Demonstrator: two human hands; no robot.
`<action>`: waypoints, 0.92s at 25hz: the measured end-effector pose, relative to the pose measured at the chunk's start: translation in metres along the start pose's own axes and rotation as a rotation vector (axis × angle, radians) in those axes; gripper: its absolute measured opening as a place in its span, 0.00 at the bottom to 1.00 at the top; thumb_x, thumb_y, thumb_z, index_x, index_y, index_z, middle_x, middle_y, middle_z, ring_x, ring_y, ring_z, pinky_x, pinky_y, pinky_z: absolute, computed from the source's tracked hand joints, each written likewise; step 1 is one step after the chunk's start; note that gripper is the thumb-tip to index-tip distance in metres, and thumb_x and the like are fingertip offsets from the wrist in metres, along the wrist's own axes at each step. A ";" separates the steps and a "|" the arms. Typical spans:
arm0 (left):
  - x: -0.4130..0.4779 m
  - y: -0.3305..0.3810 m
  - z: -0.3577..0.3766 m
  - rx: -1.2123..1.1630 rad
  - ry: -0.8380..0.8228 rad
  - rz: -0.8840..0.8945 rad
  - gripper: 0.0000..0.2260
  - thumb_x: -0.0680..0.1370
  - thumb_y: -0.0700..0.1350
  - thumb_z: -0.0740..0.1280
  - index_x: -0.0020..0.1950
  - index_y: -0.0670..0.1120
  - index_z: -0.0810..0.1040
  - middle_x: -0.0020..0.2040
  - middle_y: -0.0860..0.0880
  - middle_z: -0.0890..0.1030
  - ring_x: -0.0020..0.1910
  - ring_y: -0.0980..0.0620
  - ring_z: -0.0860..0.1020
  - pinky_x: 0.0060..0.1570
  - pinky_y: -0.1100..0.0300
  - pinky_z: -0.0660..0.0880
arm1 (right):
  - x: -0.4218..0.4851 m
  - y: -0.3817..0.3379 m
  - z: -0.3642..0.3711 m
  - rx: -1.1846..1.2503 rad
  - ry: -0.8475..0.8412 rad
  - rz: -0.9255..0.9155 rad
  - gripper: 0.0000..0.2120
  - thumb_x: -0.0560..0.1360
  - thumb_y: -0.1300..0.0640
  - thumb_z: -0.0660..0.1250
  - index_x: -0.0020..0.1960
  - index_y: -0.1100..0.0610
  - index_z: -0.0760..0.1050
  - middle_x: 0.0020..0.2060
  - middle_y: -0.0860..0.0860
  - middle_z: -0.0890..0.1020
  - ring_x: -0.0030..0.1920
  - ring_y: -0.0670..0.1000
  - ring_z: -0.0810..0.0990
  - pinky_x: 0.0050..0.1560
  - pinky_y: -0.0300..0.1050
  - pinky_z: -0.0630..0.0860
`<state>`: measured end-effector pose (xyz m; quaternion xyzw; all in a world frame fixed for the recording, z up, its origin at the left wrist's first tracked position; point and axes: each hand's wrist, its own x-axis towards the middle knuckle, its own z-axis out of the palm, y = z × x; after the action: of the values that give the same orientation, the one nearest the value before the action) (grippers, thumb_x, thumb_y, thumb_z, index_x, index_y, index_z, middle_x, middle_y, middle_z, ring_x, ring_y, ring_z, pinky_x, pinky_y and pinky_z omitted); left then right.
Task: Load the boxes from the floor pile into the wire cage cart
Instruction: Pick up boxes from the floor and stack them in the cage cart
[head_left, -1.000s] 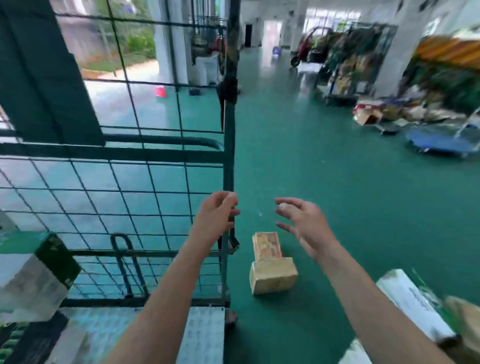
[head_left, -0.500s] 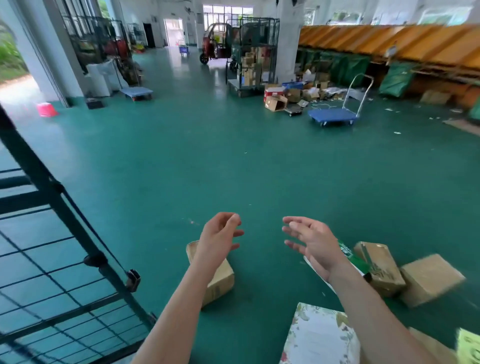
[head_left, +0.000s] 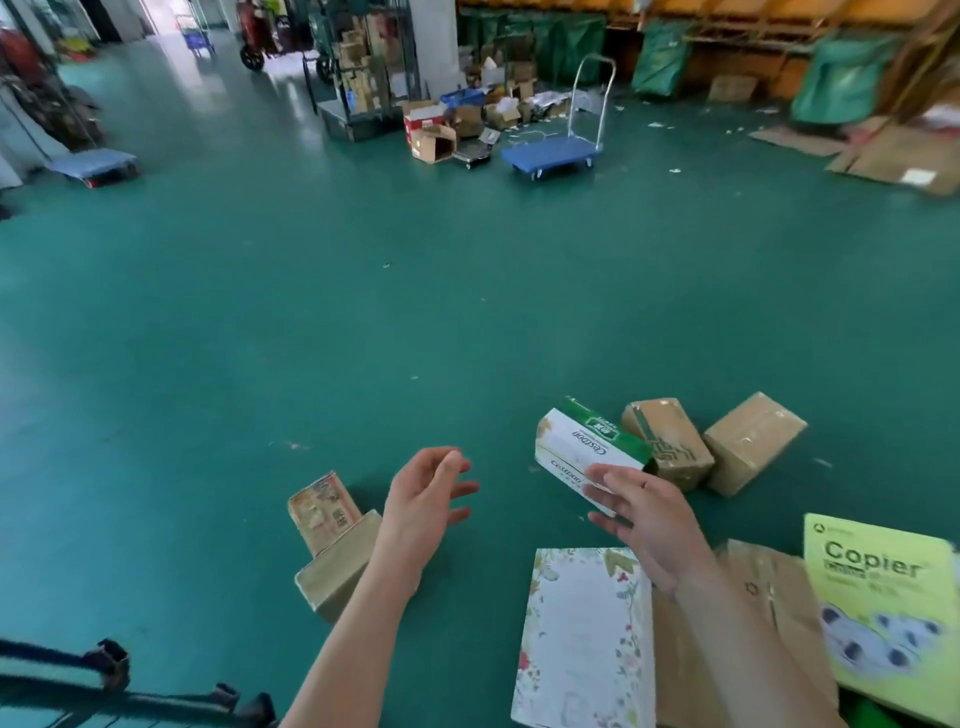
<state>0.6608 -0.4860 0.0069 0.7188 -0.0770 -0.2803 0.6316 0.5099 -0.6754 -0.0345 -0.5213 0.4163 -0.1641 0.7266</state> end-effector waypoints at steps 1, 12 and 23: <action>0.011 0.000 0.008 0.008 -0.030 -0.006 0.08 0.84 0.48 0.63 0.57 0.47 0.80 0.55 0.49 0.84 0.49 0.52 0.86 0.54 0.46 0.83 | 0.004 0.004 -0.006 0.011 0.032 0.015 0.10 0.83 0.58 0.64 0.56 0.59 0.84 0.57 0.53 0.85 0.58 0.52 0.84 0.60 0.57 0.81; 0.140 0.036 0.023 0.088 -0.335 0.011 0.08 0.84 0.48 0.62 0.57 0.49 0.79 0.53 0.51 0.85 0.49 0.52 0.85 0.55 0.45 0.82 | 0.056 -0.018 0.034 0.142 0.297 0.010 0.10 0.82 0.61 0.64 0.54 0.61 0.84 0.56 0.55 0.85 0.57 0.56 0.83 0.63 0.59 0.79; 0.222 0.081 0.137 0.101 -0.586 0.039 0.09 0.85 0.48 0.62 0.57 0.47 0.81 0.52 0.50 0.86 0.51 0.49 0.85 0.56 0.44 0.81 | 0.103 -0.074 -0.012 0.162 0.475 -0.063 0.09 0.81 0.58 0.65 0.58 0.58 0.81 0.55 0.52 0.85 0.57 0.51 0.83 0.61 0.53 0.81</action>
<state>0.7968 -0.7229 0.0094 0.6362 -0.2837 -0.4593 0.5512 0.5771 -0.7823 -0.0141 -0.4210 0.5443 -0.3375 0.6423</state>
